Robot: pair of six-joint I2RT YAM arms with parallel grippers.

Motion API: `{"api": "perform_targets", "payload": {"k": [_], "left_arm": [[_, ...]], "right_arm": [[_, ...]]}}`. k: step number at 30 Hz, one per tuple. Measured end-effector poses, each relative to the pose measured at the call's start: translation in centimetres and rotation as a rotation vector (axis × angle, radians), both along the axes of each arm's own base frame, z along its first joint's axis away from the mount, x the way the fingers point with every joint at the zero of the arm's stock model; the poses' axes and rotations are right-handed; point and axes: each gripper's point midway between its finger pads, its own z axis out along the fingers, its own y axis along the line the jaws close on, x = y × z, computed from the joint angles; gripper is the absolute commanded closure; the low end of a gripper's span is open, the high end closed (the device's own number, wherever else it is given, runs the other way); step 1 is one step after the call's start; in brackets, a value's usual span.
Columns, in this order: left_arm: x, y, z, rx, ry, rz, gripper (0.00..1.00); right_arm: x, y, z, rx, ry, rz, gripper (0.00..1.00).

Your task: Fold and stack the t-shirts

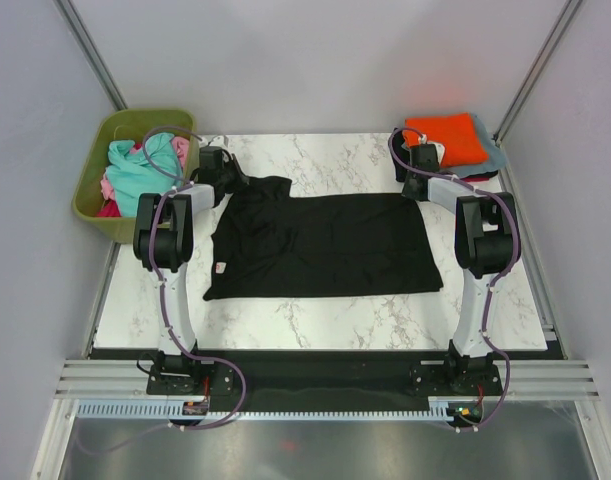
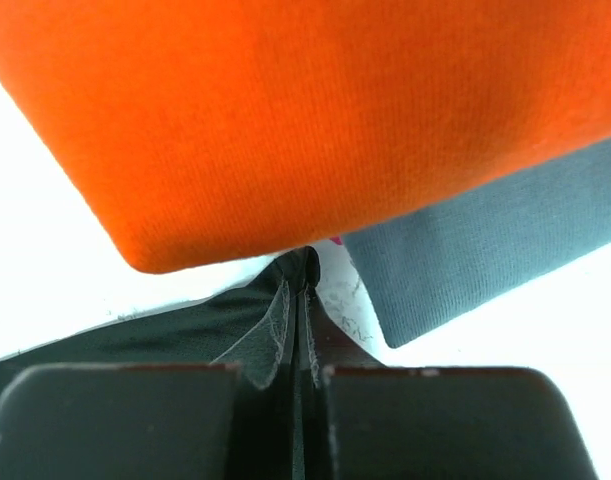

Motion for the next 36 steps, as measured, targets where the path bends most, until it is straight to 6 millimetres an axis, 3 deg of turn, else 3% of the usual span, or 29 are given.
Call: {"api": "perform_targets", "payload": {"k": [5, 8, 10, 17, 20, 28, 36], "left_arm": [[-0.4, -0.9, 0.2, -0.016, 0.007, -0.04, 0.98], [-1.0, -1.6, 1.5, -0.026, 0.013, -0.062, 0.98], [-1.3, -2.0, 3.3, -0.034, -0.002, -0.078, 0.98], [-3.8, -2.5, 12.5, -0.038, -0.121, -0.13, 0.98], [-5.8, -2.4, 14.4, -0.029, -0.143, -0.142, 0.98], [-13.6, -1.8, 14.1, -0.014, -0.089, -0.156, 0.98], [-19.2, -1.8, 16.8, 0.007, -0.151, -0.143, 0.98]], "right_arm": [[-0.2, 0.4, 0.3, 0.017, -0.001, 0.016, 1.0], [-0.4, 0.7, 1.4, 0.031, -0.008, 0.034, 1.0], [-0.5, 1.0, 2.4, 0.043, -0.026, 0.047, 1.0], [-2.2, 1.6, 6.5, 0.076, -0.087, 0.086, 1.0], [-3.6, 1.7, 7.6, 0.084, -0.101, 0.094, 1.0], [-8.7, 1.5, 8.2, 0.1, -0.093, 0.106, 1.0], [-12.8, 1.1, 8.0, 0.109, -0.088, 0.097, 1.0]]}}
